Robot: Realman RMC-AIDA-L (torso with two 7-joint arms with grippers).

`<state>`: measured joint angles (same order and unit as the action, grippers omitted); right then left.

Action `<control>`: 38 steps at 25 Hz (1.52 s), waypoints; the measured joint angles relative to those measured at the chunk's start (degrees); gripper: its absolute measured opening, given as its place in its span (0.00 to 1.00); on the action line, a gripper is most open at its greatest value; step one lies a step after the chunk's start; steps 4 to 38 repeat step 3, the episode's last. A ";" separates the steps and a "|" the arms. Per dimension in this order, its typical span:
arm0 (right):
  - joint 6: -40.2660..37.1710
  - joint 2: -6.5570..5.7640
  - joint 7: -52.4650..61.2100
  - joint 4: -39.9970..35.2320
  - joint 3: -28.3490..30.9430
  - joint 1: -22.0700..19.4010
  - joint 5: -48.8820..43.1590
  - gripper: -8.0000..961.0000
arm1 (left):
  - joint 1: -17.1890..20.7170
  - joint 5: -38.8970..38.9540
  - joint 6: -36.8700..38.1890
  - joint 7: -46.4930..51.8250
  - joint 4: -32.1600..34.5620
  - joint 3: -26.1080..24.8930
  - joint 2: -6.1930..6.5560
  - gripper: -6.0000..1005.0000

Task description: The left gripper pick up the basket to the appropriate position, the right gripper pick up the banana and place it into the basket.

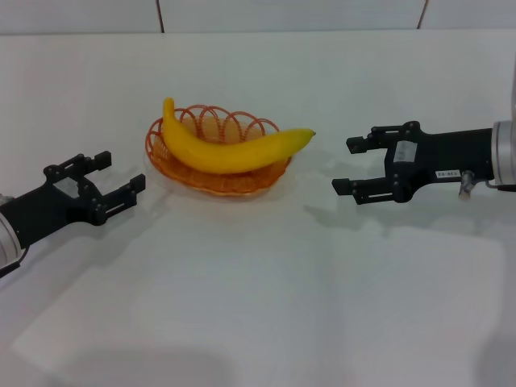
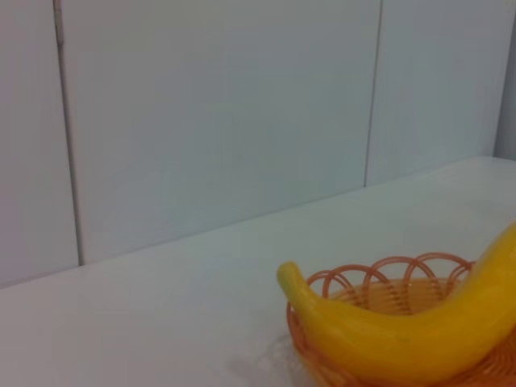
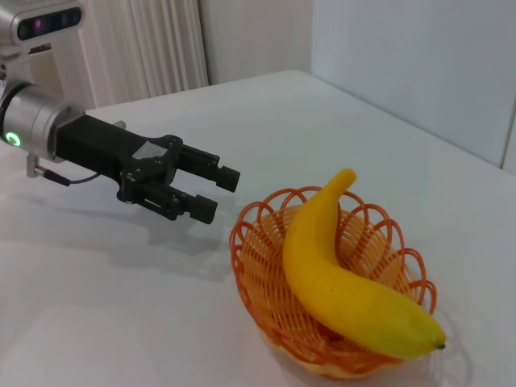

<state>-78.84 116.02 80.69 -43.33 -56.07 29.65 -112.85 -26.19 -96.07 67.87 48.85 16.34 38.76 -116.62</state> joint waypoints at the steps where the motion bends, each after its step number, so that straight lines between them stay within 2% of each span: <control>1: 0.00 0.00 0.01 0.00 0.00 -0.01 0.00 0.81 | 0.00 -0.01 -0.05 -0.03 0.00 0.00 0.00 0.74; 38: 0.00 0.00 0.02 0.00 0.00 -0.02 0.00 0.81 | 0.00 -0.07 -0.06 -0.07 0.00 0.05 -0.02 0.74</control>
